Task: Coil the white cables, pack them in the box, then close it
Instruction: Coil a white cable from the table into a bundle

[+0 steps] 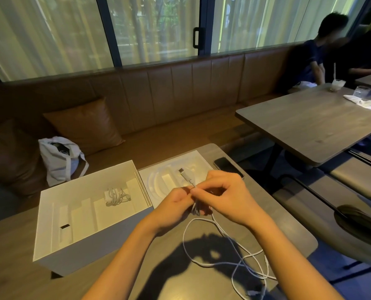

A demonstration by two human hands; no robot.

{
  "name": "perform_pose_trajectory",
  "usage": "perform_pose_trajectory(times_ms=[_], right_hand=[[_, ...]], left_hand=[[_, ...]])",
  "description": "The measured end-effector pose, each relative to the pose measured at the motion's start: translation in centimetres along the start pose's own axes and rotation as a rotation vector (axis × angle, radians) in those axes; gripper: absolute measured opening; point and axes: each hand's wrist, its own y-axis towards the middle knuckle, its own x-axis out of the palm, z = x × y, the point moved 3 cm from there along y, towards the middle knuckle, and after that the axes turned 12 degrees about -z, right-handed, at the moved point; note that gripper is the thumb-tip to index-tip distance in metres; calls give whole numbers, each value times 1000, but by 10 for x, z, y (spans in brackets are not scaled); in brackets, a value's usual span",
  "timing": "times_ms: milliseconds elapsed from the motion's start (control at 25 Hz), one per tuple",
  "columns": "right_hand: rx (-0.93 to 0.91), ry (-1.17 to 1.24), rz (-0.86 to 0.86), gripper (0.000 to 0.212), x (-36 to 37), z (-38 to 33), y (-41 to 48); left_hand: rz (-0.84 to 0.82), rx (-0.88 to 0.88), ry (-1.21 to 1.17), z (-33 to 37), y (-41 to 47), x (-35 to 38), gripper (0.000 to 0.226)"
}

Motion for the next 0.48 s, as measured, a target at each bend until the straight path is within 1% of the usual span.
perform_pose_trajectory(times_ms=[80, 120, 160, 200, 240, 280, 400, 480], right_hand=[[11, 74, 87, 10, -4, 5, 2], [27, 156, 101, 16, -3, 7, 2], [47, 250, 102, 28, -1, 10, 3], [66, 339, 91, 39, 2, 12, 4], [79, 393, 77, 45, 7, 12, 4], [83, 389, 65, 43, 11, 12, 6], [105, 218, 87, 22, 14, 17, 9], [126, 186, 36, 22, 10, 22, 9]], left_hand=[[-85, 7, -132, 1, -4, 4, 29], [-116, 18, -195, 3, -6, 6, 29], [-136, 29, -253, 4, -7, 8, 29], [-141, 36, -301, 5, -8, 10, 30], [-139, 39, -338, 6, -9, 12, 31], [-132, 38, -365, 5, -9, 12, 31], [-100, 62, -406, 3, -9, 7, 33], [-54, 98, -423, 4, -11, 0, 36]])
